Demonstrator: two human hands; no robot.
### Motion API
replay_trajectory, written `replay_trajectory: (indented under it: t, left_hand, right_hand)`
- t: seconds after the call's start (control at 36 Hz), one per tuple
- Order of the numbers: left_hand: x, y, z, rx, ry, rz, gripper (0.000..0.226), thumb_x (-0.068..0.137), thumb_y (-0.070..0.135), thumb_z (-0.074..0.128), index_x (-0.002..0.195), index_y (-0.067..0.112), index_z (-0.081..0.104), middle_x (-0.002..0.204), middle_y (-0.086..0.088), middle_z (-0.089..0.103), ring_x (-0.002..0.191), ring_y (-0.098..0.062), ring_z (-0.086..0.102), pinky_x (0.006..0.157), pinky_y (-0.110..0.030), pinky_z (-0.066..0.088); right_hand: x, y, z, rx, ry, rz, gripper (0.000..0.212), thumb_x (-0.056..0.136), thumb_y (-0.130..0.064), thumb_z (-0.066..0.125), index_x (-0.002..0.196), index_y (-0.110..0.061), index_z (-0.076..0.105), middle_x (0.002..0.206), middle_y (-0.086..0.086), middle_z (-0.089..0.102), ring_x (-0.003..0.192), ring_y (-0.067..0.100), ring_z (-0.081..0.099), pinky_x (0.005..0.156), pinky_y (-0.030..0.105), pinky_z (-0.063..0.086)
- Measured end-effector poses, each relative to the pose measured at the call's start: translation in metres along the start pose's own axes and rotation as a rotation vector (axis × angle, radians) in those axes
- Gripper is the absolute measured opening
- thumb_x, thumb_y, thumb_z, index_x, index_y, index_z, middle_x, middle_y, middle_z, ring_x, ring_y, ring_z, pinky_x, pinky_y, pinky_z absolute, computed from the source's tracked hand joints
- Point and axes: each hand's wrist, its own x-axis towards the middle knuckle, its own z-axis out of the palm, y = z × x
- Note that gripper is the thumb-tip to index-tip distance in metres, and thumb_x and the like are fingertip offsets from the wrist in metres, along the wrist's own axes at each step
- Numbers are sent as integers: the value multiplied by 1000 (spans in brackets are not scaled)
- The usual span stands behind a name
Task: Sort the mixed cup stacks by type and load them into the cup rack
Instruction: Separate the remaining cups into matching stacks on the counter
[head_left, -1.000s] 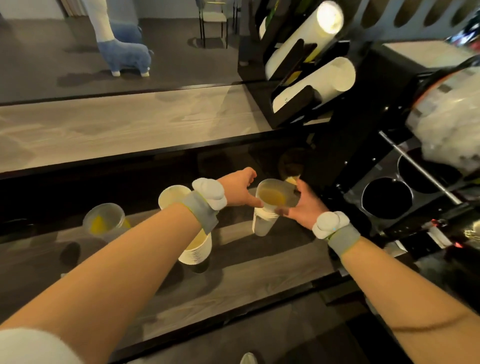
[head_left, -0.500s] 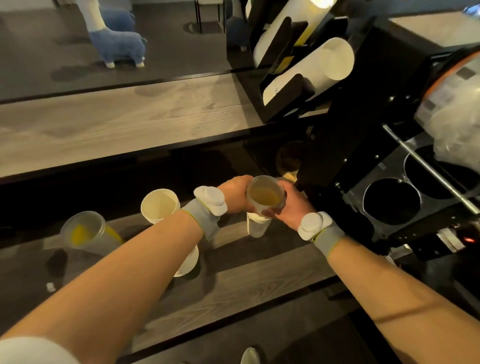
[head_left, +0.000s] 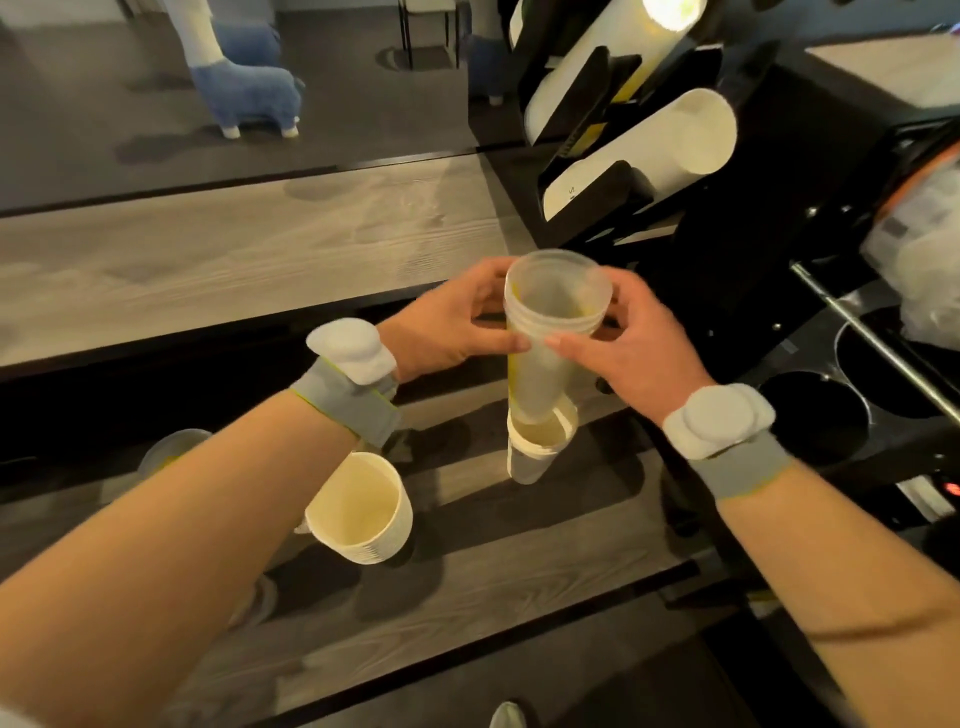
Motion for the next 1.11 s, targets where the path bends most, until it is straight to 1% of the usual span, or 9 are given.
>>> replay_trajectory:
  t: [0.08,0.19,0.36,0.5,0.56,0.67,0.75,0.86,1.11]
  left_hand:
    - [-9,16,-18,36,15,34,88,71,35,83,144,19,38,140,-1,55,132,-17,51,112,-49,41]
    - [-27,26,-41,151,55,34,83,74,41,81,145,23,40,141,4,55,132,-14,51,112,-46,42]
    - [-65,9,-82,164,158,-7,92,64,56,83,142,25,45,139,6,57,131,-15,52,108,-50,44]
    - [-92,-4,-112,125,217,-56,85,69,38,83,143,24,45,139,6,57,129,-11,53,108,-47,45]
    - [-102,-7,-122,117,239,-60,89,66,41,87,143,24,45,139,6,57,130,-12,53,108,-48,45]
    - [-134,-19,-145,90,305,-89,85,66,40,87,140,28,46,138,7,58,128,-11,54,108,-47,45]
    - [-157,-28,-158,64,349,-84,80,64,42,85,134,33,49,136,8,59,128,-10,55,108,-46,45]
    - [-191,-39,-176,91,358,-113,89,68,50,83,144,25,44,140,8,57,132,-12,52,110,-49,42]
    - [-250,-67,-210,68,425,-177,75,77,25,79,144,21,45,137,5,59,128,-12,55,110,-48,43]
  right_hand:
    - [4,-23,5,9,-2,-44,69,75,-44,81,134,-34,47,120,-27,58,108,-16,54,78,3,47]
    - [11,-43,20,4,-46,-86,68,76,-49,78,134,-35,46,123,-25,58,112,-11,55,81,7,47]
    - [26,-61,64,37,-183,-89,73,74,-48,79,136,-28,46,127,-18,60,115,-3,58,92,19,51]
    - [42,-78,101,-3,-248,-104,78,71,-52,79,138,-28,45,133,-13,58,120,5,56,100,34,51]
    - [45,-85,113,-4,-265,-108,77,72,-51,80,137,-28,45,133,-13,57,120,6,56,98,31,51]
    - [49,-104,149,-18,-311,-131,74,73,-50,80,135,-28,46,128,-16,56,114,0,54,82,13,45]
    - [50,-115,174,11,-332,-137,74,72,-49,82,134,-25,49,126,-14,60,113,2,57,89,19,50]
    - [49,-130,210,32,-390,-156,74,72,-47,82,133,-22,50,126,-10,61,113,6,59,94,24,51]
    - [44,-154,280,-13,-521,-182,75,72,-43,84,134,-18,51,121,-9,63,104,5,61,81,15,51]
